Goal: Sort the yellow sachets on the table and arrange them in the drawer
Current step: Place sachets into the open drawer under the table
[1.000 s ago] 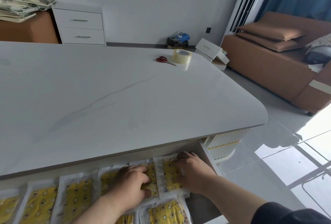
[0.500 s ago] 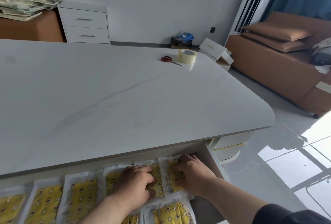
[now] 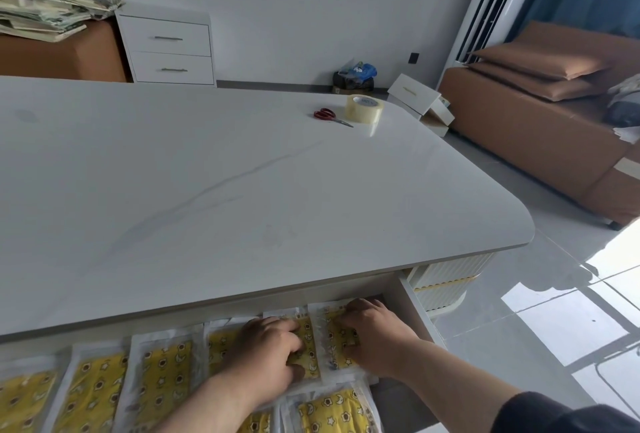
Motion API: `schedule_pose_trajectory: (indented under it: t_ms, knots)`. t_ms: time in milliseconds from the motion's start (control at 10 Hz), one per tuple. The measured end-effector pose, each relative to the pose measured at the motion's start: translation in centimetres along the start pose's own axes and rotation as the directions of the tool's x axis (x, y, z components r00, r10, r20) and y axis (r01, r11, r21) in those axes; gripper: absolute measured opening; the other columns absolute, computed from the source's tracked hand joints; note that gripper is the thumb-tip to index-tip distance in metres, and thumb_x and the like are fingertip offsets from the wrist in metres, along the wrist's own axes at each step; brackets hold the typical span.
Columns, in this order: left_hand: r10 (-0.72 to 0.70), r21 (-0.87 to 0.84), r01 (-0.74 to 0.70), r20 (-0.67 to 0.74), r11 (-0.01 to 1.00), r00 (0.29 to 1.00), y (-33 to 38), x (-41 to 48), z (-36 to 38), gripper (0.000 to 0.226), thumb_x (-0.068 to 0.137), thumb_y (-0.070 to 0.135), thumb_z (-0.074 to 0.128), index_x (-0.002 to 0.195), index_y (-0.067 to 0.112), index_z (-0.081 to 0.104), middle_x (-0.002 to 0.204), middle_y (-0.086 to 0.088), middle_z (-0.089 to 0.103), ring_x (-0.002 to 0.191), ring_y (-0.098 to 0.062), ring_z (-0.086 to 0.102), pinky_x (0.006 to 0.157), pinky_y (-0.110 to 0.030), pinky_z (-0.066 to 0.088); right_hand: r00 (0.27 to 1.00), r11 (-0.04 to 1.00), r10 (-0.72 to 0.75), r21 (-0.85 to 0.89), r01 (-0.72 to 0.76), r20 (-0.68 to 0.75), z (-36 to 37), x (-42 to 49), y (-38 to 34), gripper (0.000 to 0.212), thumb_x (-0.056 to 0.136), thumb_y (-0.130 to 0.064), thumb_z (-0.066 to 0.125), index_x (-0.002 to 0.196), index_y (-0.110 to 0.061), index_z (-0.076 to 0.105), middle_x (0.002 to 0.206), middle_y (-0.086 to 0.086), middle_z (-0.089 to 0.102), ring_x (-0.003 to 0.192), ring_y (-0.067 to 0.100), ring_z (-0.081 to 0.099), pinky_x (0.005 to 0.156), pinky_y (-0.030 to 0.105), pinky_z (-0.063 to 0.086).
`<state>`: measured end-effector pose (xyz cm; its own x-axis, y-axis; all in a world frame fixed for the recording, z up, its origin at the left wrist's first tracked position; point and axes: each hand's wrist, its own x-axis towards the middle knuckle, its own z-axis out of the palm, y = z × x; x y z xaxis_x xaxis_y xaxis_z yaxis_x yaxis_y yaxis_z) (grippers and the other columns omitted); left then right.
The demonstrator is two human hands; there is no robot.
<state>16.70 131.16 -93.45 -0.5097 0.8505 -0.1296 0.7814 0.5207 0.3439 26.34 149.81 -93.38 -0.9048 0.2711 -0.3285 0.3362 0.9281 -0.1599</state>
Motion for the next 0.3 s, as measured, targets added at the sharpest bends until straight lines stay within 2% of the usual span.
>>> schedule_pose_trajectory:
  t_ms: [100, 200, 300]
  knots:
    - [-0.036, -0.027, 0.036, 0.019, 0.999, 0.999, 0.4, -0.4, -0.8, 0.036, 0.087, 0.04, 0.063, 0.119, 0.023, 0.065, 0.146, 0.006, 0.046, 0.132, -0.016, 0.042, 0.112, -0.031, 0.028, 0.999, 0.999, -0.004, 0.033, 0.005, -0.039, -1.2, -0.7, -0.7, 0.053, 0.089, -0.036, 0.053, 0.141, -0.028, 0.047, 0.144, -0.001, 0.05, 0.131, 0.023, 0.046, 0.11, 0.033, 0.038]
    - [-0.106, -0.202, 0.113, 0.042, 0.973, 0.993, 0.9, -1.1, -2.6, 0.033, 0.085, 0.039, 0.065, 0.111, 0.021, 0.065, 0.124, 0.004, 0.061, 0.109, -0.013, 0.057, 0.095, -0.029, 0.045, 0.998, 0.991, 0.037, 0.127, -0.03, -0.051, -3.0, -1.5, -1.6, 0.045, 0.089, -0.034, 0.054, 0.133, -0.027, 0.056, 0.131, 0.0, 0.061, 0.115, 0.022, 0.059, 0.095, 0.03, 0.049]
    - [-0.172, -0.386, 0.189, 0.076, 0.903, 0.982, 1.2, -2.6, -5.3, 0.043, 0.085, 0.04, 0.066, 0.126, 0.03, 0.058, 0.133, 0.007, 0.057, 0.119, -0.013, 0.054, 0.096, -0.027, 0.042, 0.999, 0.972, 0.037, 0.232, -0.03, -0.028, -5.7, -3.1, -2.8, 0.036, 0.087, -0.032, 0.057, 0.121, -0.025, 0.066, 0.113, -0.006, 0.067, 0.102, 0.015, 0.063, 0.084, 0.023, 0.051]
